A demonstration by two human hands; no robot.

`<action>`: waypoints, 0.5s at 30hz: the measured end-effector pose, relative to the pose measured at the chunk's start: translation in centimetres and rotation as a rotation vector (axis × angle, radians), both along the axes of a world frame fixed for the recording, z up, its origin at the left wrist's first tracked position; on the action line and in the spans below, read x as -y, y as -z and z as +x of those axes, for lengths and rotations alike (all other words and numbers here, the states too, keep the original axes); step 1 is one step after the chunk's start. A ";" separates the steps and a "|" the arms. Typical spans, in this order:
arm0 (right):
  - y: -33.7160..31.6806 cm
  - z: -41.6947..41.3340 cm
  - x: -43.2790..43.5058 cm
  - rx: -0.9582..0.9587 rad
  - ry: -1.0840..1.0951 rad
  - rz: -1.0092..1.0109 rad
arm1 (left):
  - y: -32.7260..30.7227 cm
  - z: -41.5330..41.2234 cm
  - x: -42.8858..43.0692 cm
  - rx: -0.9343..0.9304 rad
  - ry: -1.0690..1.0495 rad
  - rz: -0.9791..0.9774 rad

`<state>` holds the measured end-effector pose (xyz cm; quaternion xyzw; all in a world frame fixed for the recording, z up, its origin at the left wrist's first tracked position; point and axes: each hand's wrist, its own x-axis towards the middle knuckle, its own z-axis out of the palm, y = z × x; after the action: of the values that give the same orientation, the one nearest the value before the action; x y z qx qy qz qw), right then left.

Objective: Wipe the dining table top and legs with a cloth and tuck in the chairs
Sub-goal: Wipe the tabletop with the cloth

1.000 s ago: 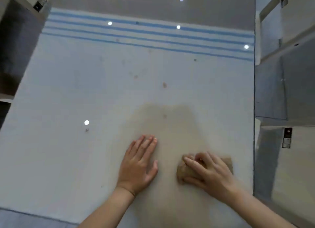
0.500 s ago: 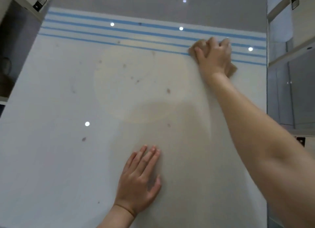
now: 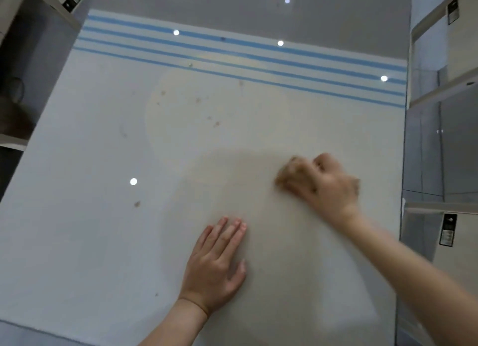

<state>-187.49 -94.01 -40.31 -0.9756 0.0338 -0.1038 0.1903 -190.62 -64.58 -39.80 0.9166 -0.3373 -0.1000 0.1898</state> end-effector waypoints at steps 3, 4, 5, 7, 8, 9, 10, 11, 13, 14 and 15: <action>-0.8 5.1 3.8 -0.026 0.361 0.005 | 0.3 0.0 -0.1 0.023 -0.005 -0.017; -0.7 7.4 4.5 -0.017 0.439 0.009 | 0.3 0.0 -0.1 0.025 -0.003 -0.017; -0.7 9.8 4.9 -0.008 0.497 0.013 | 0.3 0.0 -0.1 0.027 -0.002 -0.015; -0.5 14.0 4.3 -0.015 0.568 0.015 | 0.4 0.0 -0.1 0.034 0.001 -0.016; -0.3 15.4 3.4 -0.025 0.569 0.009 | 0.4 0.0 -0.1 0.037 0.001 -0.020; -0.2 16.2 2.2 -0.026 0.533 -0.001 | 0.5 0.0 -0.1 0.037 -0.001 -0.024; -0.1 16.5 0.7 -0.022 0.470 -0.006 | 0.4 -0.1 -0.2 0.037 -0.003 -0.028; -0.1 16.1 -0.8 -0.010 0.395 -0.008 | 0.4 -0.1 -0.2 0.039 0.000 -0.032; 0.2 14.0 -3.5 0.018 0.254 0.003 | 0.4 0.0 -0.2 0.052 0.007 -0.038; 0.2 12.6 -4.6 0.023 0.196 0.013 | 0.5 0.0 -0.2 0.058 0.006 -0.040; 0.2 11.1 -5.3 0.018 0.148 0.024 | 0.6 0.0 -0.2 0.059 0.004 -0.043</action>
<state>-176.43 -88.66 -40.54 -0.9672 0.1053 -0.1258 0.1941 -190.66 -64.34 -40.38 0.9142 -0.3467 -0.0662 0.1991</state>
